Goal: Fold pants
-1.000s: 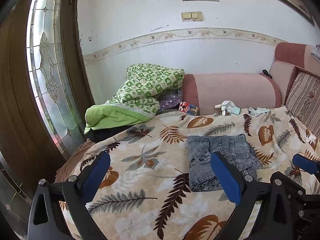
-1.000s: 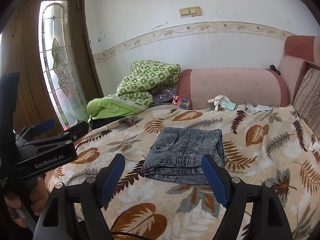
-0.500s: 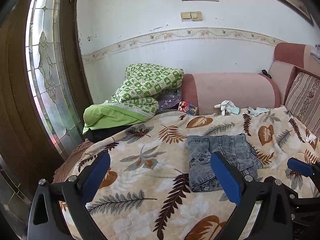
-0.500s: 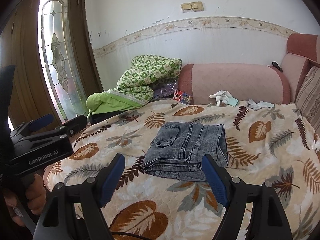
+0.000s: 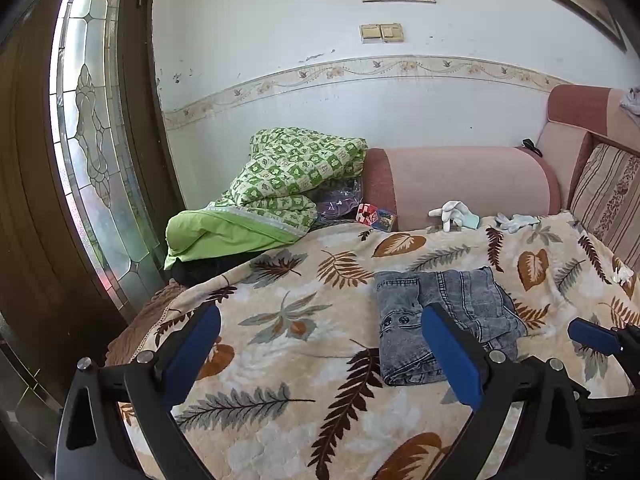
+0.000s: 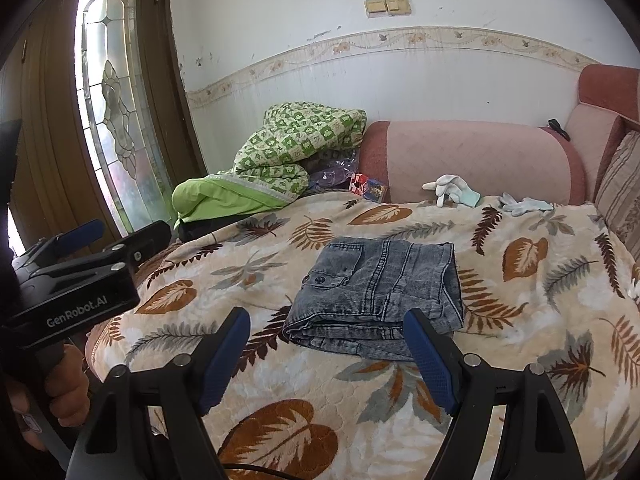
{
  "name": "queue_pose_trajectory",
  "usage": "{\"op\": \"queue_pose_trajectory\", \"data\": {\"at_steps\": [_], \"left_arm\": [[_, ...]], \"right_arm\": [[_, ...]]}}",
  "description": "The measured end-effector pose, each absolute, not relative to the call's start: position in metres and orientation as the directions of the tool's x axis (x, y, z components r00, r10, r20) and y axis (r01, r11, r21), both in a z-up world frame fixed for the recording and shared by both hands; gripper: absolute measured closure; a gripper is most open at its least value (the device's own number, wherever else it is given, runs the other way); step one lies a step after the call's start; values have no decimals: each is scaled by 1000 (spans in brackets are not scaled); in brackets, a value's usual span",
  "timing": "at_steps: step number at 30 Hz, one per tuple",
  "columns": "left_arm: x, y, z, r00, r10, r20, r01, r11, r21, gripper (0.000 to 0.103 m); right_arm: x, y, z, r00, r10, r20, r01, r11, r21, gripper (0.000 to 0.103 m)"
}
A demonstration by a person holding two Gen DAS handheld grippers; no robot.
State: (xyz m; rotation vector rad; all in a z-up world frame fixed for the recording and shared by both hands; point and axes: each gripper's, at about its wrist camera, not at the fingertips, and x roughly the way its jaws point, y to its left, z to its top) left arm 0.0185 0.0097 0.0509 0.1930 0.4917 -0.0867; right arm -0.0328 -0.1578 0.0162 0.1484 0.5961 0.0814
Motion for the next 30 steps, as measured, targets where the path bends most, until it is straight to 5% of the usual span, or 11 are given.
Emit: {"op": "queue_pose_trajectory", "data": {"at_steps": [30], "left_arm": [[27,11,43,873,-68,-482,148,980,130,3]], "right_arm": [[-24,-151,12,819,125,-561,-46,987,154,21]]}}
